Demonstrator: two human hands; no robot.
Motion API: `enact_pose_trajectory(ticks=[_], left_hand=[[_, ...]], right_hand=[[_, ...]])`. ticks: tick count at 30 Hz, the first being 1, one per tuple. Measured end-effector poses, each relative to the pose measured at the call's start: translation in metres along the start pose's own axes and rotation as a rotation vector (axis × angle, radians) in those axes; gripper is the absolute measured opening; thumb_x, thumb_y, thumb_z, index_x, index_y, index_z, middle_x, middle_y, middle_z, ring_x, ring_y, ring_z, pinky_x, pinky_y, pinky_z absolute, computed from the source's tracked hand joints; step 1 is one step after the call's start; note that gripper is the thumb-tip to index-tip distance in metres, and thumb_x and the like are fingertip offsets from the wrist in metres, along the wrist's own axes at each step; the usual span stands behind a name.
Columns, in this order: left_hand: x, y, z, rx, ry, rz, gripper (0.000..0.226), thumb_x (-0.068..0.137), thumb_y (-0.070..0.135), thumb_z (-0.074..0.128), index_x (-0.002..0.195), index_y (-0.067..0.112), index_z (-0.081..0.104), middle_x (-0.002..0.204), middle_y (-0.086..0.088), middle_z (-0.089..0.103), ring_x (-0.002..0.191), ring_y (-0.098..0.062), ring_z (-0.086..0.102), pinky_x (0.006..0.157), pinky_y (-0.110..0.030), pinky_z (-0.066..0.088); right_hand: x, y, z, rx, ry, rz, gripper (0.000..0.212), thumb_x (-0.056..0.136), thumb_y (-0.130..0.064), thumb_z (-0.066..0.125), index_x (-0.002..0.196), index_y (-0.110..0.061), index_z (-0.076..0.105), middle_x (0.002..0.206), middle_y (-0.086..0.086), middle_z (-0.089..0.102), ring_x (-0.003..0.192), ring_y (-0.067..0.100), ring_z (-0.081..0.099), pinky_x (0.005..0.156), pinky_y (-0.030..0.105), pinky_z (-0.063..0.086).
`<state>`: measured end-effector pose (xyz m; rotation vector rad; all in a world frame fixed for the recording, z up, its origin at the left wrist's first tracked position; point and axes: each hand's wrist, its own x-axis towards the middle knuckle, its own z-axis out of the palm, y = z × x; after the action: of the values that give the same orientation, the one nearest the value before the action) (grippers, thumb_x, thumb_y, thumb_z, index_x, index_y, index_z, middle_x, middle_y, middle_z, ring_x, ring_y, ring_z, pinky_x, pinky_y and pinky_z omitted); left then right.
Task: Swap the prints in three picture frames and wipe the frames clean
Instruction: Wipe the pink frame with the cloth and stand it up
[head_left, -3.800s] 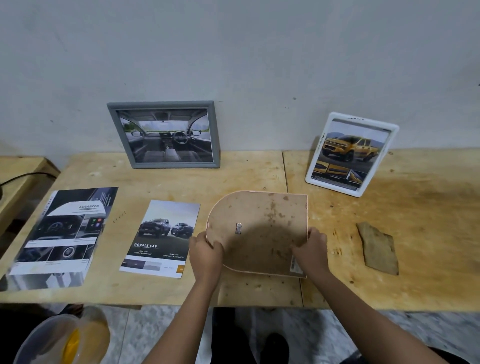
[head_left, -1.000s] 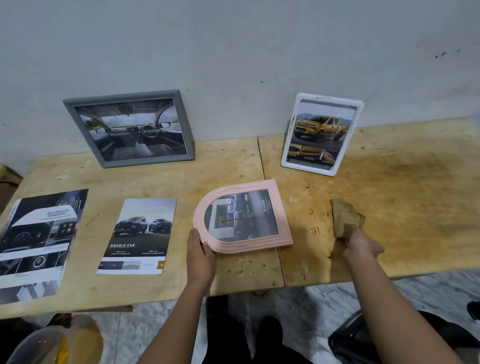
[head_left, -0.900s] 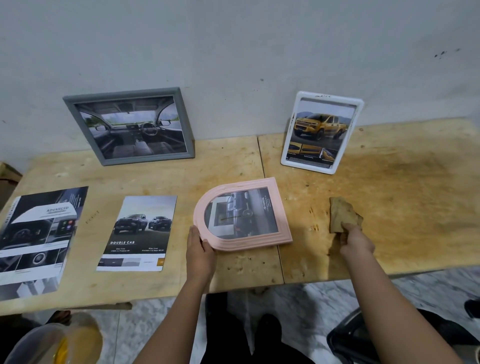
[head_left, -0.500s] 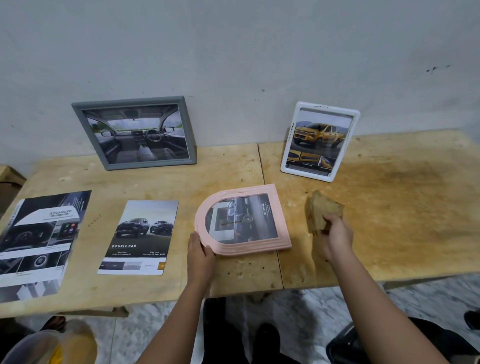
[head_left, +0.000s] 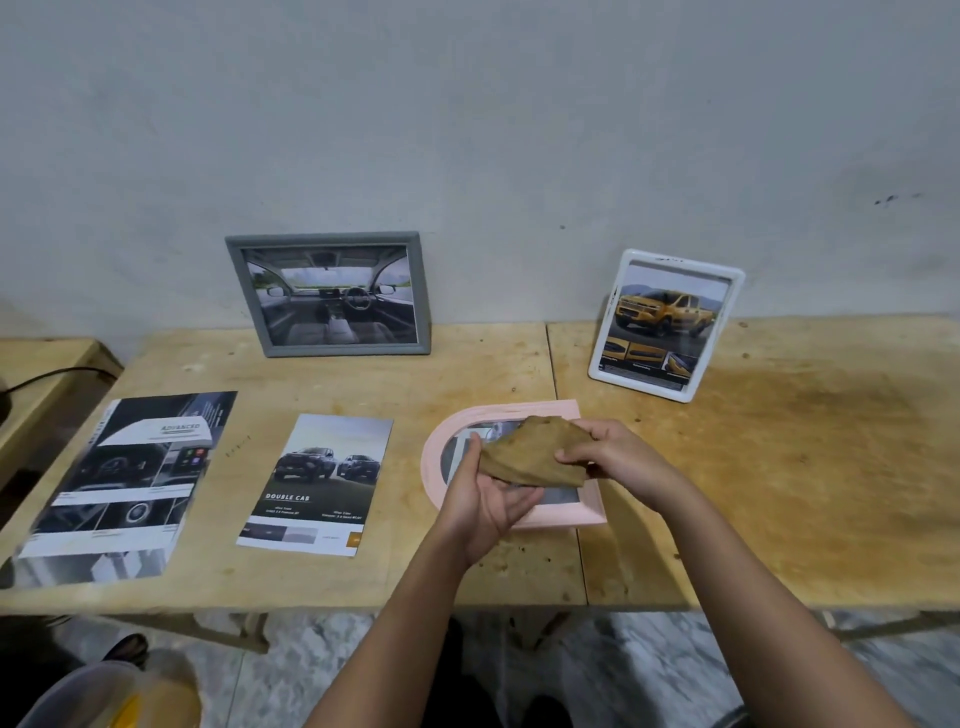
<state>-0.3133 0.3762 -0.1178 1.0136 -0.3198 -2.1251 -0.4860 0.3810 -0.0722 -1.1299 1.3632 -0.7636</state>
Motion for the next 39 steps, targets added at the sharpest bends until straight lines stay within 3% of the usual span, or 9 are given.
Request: enact_pose_trajectory(ticks=[4,10,14,19,22,28,31,35,39], left_hand=[[-0.001,0.005,-0.007,-0.061,0.036,0.065,0.032,0.095,0.022,0.05,0.122,0.006,0.053,0.104,-0.015,0.07,0.088,-0.026,0.071,0.074,-0.033,0.059],[0.002,0.008,-0.004,-0.064,0.048,0.056,0.031,0.095,0.005,0.044,0.125,-0.001,0.047,0.106,-0.022,0.065,0.078,-0.027,0.072,0.071,-0.034,0.059],[0.004,0.007,-0.004,0.024,0.078,0.034,0.031,0.096,0.009,0.04,0.125,0.001,0.047,0.103,-0.019,0.065,0.074,-0.025,0.072,0.066,-0.033,0.06],[0.003,0.006,-0.004,0.039,0.056,-0.005,0.036,0.097,0.025,0.037,0.12,0.004,0.055,0.098,-0.015,0.071,0.078,-0.024,0.071,0.067,-0.033,0.059],[0.0,0.003,-0.003,0.108,0.011,-0.035,0.043,0.098,0.035,0.031,0.116,0.008,0.059,0.093,-0.011,0.073,0.077,-0.021,0.072,0.063,-0.03,0.06],[-0.003,0.0,0.003,0.126,-0.108,-0.006,0.058,0.092,0.054,0.037,0.122,0.008,0.057,0.109,-0.012,0.07,0.092,-0.021,0.07,0.071,-0.031,0.06],[-0.004,0.0,0.007,0.197,-0.135,0.028,0.05,0.083,0.039,0.055,0.122,0.008,0.055,0.105,-0.01,0.071,0.091,-0.018,0.07,0.073,-0.028,0.059],[-0.003,-0.002,0.009,0.329,-0.144,0.02,0.042,0.087,0.027,0.058,0.123,0.006,0.056,0.104,-0.008,0.07,0.09,-0.014,0.069,0.072,-0.024,0.058],[0.002,-0.005,0.007,0.339,-0.122,0.056,0.038,0.087,0.012,0.062,0.123,0.004,0.054,0.103,-0.006,0.07,0.089,-0.014,0.069,0.073,-0.023,0.057]], right_hand=[[0.005,0.007,-0.003,-0.293,0.224,-0.136,0.023,0.09,-0.014,0.059,0.069,-0.009,0.065,0.061,-0.001,0.059,0.058,0.008,0.053,0.058,0.022,0.038],[0.003,0.012,0.002,-0.472,0.409,-0.349,0.01,0.088,-0.008,0.06,0.09,-0.008,0.071,0.08,-0.002,0.058,0.077,0.012,0.052,0.068,0.014,0.039],[-0.002,0.011,0.004,-0.293,0.194,-0.301,0.01,0.091,-0.008,0.054,0.086,-0.007,0.063,0.08,0.002,0.06,0.077,0.018,0.056,0.072,0.036,0.047],[-0.012,0.004,0.006,-0.085,-0.013,-0.285,0.014,0.089,-0.003,0.049,0.083,-0.011,0.059,0.076,-0.003,0.055,0.068,0.001,0.052,0.061,0.014,0.04],[-0.011,0.001,0.005,-0.023,-0.073,-0.249,0.011,0.08,-0.016,0.049,0.083,-0.009,0.057,0.078,0.001,0.054,0.072,0.008,0.052,0.061,0.017,0.04],[-0.002,0.009,0.001,-0.257,0.161,-0.213,0.012,0.09,-0.006,0.05,0.09,-0.004,0.062,0.087,0.011,0.063,0.079,0.015,0.055,0.068,0.025,0.041],[-0.002,0.012,-0.003,-0.33,0.235,-0.289,0.013,0.089,-0.007,0.056,0.089,-0.015,0.065,0.085,-0.005,0.059,0.079,0.005,0.053,0.069,0.015,0.04],[-0.005,0.012,-0.006,-0.272,0.088,-0.295,0.014,0.092,-0.007,0.054,0.095,-0.012,0.067,0.086,-0.008,0.064,0.08,0.003,0.056,0.072,0.016,0.044],[0.003,0.016,-0.007,-0.308,0.276,-0.282,0.014,0.088,-0.01,0.06,0.098,-0.016,0.067,0.093,-0.006,0.064,0.08,-0.005,0.053,0.069,0.009,0.039]])
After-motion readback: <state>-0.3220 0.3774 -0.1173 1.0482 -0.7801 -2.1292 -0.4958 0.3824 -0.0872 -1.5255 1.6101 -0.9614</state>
